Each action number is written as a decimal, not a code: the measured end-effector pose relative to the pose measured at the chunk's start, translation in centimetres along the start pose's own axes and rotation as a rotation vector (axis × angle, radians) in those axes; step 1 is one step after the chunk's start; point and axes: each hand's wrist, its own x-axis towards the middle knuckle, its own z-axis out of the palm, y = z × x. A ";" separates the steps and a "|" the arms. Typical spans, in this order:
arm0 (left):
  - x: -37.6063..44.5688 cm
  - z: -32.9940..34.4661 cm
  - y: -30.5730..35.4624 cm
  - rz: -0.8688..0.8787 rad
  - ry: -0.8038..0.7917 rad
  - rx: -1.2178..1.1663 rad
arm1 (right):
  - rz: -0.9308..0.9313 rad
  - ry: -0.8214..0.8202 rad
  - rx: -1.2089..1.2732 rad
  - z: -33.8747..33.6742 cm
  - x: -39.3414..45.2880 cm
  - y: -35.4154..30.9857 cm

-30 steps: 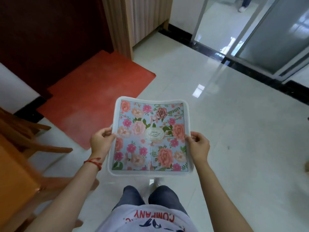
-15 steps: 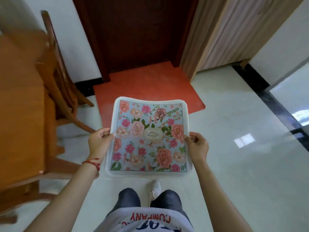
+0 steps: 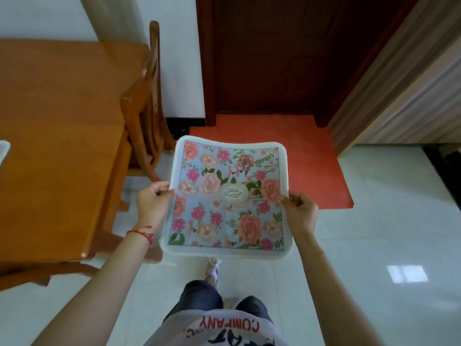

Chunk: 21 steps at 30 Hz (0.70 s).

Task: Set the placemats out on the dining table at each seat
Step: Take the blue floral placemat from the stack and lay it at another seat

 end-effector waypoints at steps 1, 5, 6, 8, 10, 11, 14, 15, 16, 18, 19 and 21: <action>1.1 0.2 0.6 0.007 0.000 -0.005 | -0.009 0.002 0.003 0.5 1.0 -0.8; 6.3 1.1 3.5 0.049 -0.045 -0.002 | -0.042 0.030 -0.007 2.6 5.5 -4.3; 7.7 1.4 4.3 0.051 -0.050 -0.008 | -0.053 0.036 -0.003 3.2 6.7 -5.2; 10.4 1.8 5.7 0.056 -0.046 -0.013 | -0.063 0.041 0.011 4.2 8.8 -7.0; 12.7 2.2 7.2 0.055 -0.041 -0.026 | -0.070 0.040 0.037 5.2 10.7 -8.6; 13.8 2.4 7.9 0.055 -0.044 -0.031 | -0.079 0.042 0.046 5.7 11.6 -9.3; 16.8 2.8 9.7 0.075 -0.058 -0.032 | -0.101 0.039 0.050 7.1 14.3 -11.2; 17.7 2.9 10.2 0.076 -0.059 -0.032 | -0.103 0.034 0.053 7.5 15.1 -11.7; 18.6 3.0 10.7 0.072 -0.057 -0.033 | -0.107 0.031 0.058 7.8 15.9 -12.2; 20.2 3.4 11.7 0.067 -0.049 -0.042 | -0.110 0.020 0.073 8.5 17.6 -13.2; 21.0 3.6 12.2 0.070 -0.044 -0.044 | -0.111 0.014 0.081 8.8 18.5 -13.7; 22.3 4.2 13.3 0.083 -0.026 -0.053 | -0.120 0.002 0.090 9.5 20.4 -14.8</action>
